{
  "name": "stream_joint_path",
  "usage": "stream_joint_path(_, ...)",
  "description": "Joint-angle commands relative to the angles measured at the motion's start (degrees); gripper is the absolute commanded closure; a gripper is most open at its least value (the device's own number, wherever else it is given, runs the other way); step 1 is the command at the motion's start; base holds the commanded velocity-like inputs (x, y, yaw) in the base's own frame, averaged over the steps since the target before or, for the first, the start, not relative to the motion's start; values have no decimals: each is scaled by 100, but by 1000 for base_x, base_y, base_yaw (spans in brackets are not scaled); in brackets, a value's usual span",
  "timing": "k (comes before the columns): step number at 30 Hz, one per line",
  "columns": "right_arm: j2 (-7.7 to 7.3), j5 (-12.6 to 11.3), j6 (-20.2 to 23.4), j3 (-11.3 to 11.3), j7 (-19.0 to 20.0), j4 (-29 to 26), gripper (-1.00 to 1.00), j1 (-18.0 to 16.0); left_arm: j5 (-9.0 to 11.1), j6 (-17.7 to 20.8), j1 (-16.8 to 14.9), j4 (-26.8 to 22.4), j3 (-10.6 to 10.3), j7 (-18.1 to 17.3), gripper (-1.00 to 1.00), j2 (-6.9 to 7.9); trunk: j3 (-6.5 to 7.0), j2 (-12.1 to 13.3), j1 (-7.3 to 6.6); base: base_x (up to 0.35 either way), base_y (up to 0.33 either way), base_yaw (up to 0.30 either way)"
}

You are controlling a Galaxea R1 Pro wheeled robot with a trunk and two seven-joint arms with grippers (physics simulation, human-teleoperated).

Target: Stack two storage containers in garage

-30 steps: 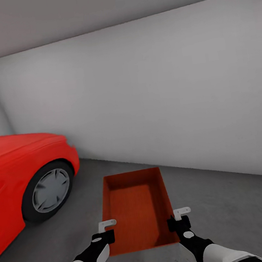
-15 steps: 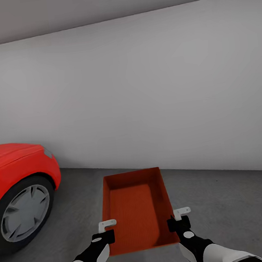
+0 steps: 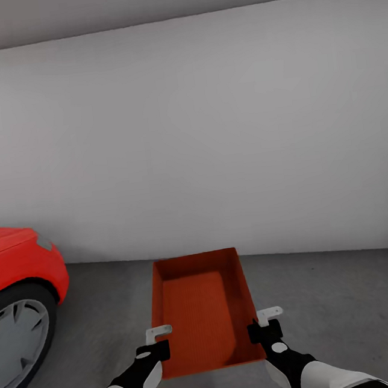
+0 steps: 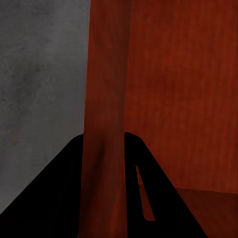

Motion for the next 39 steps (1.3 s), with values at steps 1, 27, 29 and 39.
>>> stream_joint_path(1, -6, -73, -19, -55, -45, 20, 100, -1, -51, 8, -4, -28, 157, 61, 100, 36, -2, -4, 5, 312, 135, -11)
stream_joint_path(27, -6, -73, -19, -55, -45, 19, 100, -1, -51, 8, -4, -37, 157, 61, 100, 34, -2, -4, 5, 316, 105, -22)
stream_joint_path(29, -6, -75, -19, -55, -45, 20, 100, -1, -51, 8, -4, -37, 157, 61, 100, 35, -2, -4, 5, 317, 101, -204)
stream_joint_path(39, -6, -77, -19, -55, -45, 20, 100, -1, -51, 8, -4, -35, 157, 61, 100, 36, -2, -4, 5, 317, 101, -229)
